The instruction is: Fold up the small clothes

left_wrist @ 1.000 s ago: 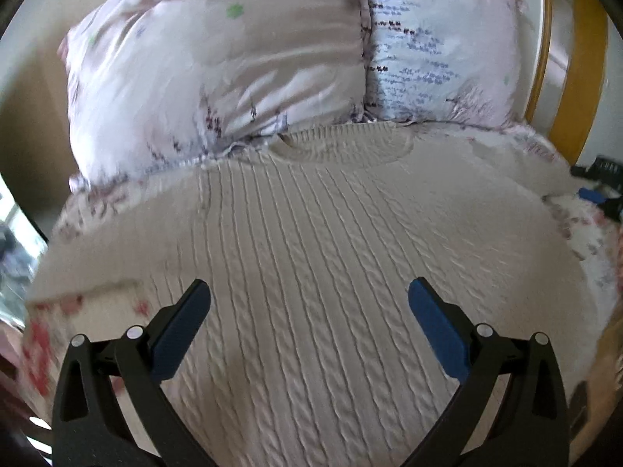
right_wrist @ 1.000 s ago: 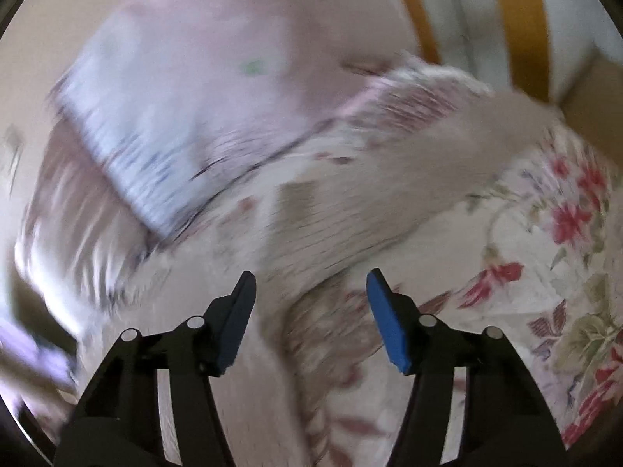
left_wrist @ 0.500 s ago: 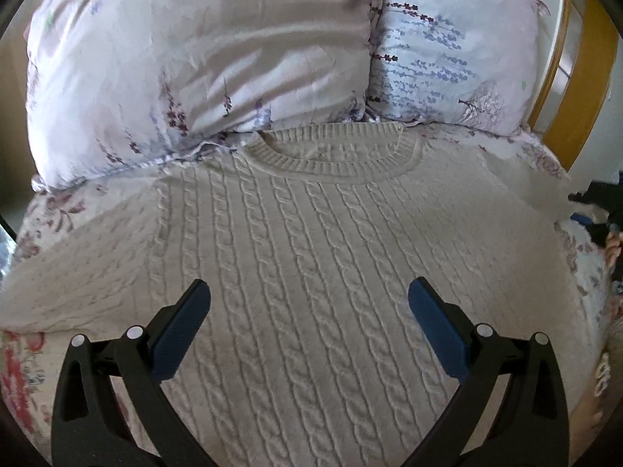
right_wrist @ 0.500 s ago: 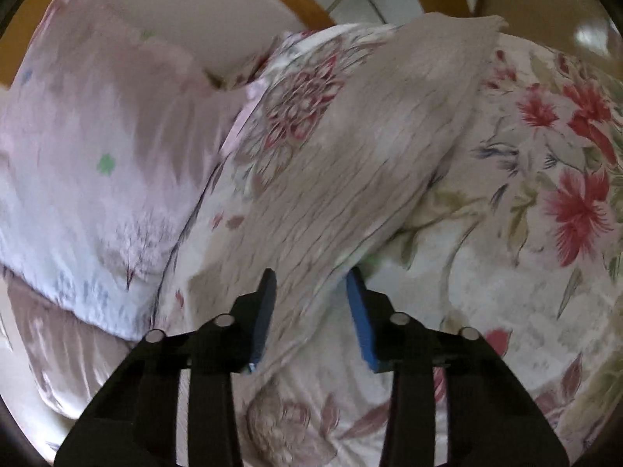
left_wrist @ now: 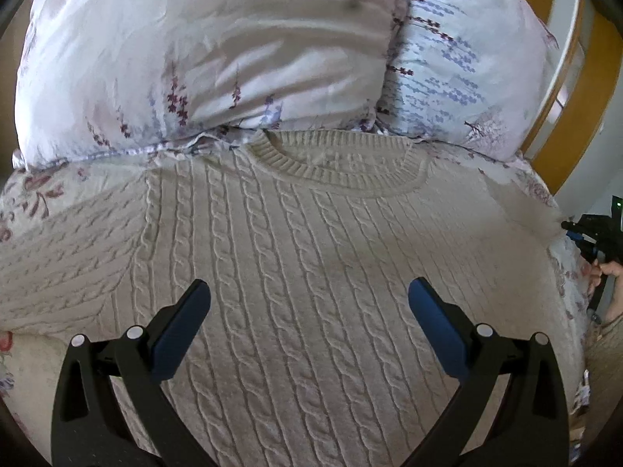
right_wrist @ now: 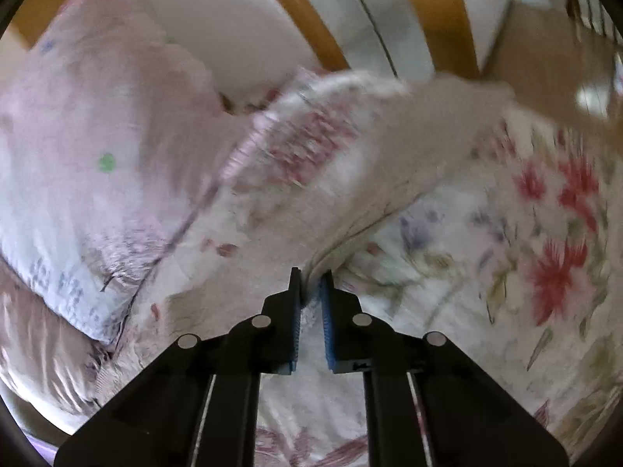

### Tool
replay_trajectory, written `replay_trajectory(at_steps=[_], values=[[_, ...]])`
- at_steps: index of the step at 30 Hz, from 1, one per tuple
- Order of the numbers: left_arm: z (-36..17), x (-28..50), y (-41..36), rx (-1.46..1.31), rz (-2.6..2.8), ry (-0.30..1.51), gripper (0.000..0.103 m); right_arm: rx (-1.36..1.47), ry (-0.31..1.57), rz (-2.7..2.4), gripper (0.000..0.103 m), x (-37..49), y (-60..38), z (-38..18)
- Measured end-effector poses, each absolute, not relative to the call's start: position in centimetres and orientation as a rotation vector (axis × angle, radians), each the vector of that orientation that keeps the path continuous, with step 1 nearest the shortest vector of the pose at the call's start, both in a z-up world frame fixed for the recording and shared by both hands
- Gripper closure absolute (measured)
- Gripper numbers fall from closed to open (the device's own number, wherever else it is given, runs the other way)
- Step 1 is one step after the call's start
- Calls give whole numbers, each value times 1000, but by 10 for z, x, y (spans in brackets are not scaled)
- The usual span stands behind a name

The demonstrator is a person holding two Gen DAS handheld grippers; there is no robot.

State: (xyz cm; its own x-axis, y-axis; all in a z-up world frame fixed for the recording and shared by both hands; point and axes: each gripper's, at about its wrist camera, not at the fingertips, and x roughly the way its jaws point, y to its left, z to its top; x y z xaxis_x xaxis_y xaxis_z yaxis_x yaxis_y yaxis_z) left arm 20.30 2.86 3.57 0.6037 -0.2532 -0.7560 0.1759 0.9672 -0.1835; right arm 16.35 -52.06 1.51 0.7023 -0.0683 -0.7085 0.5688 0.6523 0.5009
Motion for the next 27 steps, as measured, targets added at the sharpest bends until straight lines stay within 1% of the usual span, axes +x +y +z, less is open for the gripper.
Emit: replay_trajectory(at_steps=[6, 10, 12, 15, 17, 19, 20, 21, 22, 23, 24, 27], values=[[30, 208, 47, -216, -262, 890, 2, 525, 565, -195, 93, 171, -454, 81], [30, 206, 58, -322, -281, 853, 2, 448, 549, 40, 93, 171, -385, 97], [31, 205, 61, -352, -278, 841, 2, 422, 590, 151, 93, 174, -350, 88], [32, 204, 60, -352, -278, 835, 2, 387, 749, 279, 93, 186, -298, 50], [33, 202, 59, -348, -280, 831, 2, 393, 828, 295, 93, 194, -285, 27], [35, 200, 60, -350, -290, 826, 2, 449, 876, 303, 91, 198, -287, 14], [36, 200, 60, -353, -296, 824, 2, 490, 883, 306, 88, 197, -292, 12], [36, 199, 61, -359, -304, 822, 2, 523, 883, 311, 78, 197, -295, 11], [36, 198, 62, -364, -307, 821, 2, 583, 878, 302, 58, 195, -305, 13], [36, 199, 63, -372, -309, 822, 2, 613, 868, 290, 49, 191, -309, 14], [36, 200, 65, -387, -313, 825, 2, 656, 851, 270, 44, 192, -317, 17], [33, 202, 69, -436, -327, 847, 2, 799, 823, 188, 44, 190, -348, 15]])
